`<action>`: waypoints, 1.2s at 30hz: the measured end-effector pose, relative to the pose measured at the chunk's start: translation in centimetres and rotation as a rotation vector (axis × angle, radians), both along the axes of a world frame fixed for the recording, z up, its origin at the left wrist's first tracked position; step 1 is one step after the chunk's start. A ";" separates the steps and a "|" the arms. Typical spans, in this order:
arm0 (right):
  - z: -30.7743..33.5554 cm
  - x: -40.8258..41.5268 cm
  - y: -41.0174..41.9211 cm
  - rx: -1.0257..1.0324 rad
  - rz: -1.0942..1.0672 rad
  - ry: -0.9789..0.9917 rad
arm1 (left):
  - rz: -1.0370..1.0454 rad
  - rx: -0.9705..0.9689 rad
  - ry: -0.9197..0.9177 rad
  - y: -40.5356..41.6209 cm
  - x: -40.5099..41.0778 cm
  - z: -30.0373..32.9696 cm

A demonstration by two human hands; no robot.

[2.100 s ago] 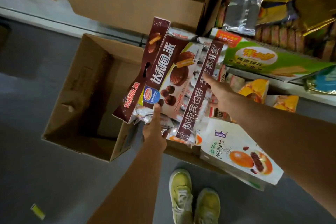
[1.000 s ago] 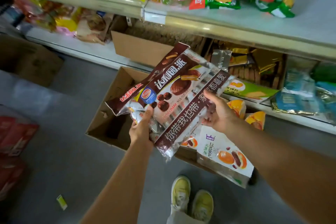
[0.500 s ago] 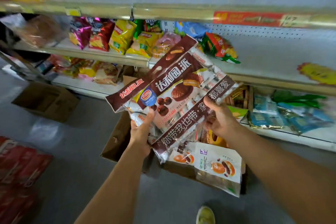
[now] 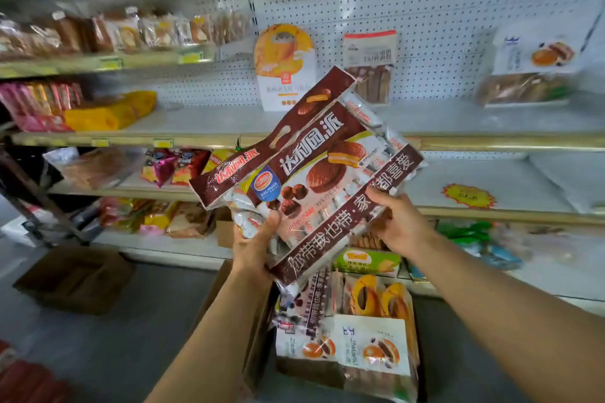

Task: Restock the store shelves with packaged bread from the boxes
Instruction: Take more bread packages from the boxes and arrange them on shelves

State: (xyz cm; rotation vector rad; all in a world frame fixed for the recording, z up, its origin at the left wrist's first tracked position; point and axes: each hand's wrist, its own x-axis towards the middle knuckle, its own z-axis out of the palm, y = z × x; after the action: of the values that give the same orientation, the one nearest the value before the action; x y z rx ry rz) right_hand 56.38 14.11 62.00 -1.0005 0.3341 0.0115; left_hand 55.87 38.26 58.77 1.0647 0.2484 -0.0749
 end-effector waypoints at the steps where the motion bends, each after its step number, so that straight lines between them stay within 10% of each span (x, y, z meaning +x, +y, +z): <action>1: 1.3 -0.8 -0.4 -0.008 -0.020 -0.016 | -0.010 -0.003 -0.003 -0.3 -0.2 1.1; 36: 26.5 -12.5 -37.7 -0.152 -0.284 -0.310 | -0.187 0.118 -0.395 -34.9 -2.6 29.1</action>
State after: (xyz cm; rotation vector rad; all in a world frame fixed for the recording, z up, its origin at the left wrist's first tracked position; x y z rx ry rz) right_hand 43.92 -23.58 88.48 -1.0793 0.1917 -0.4274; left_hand 53.29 3.33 87.87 1.1936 -0.2064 -0.0164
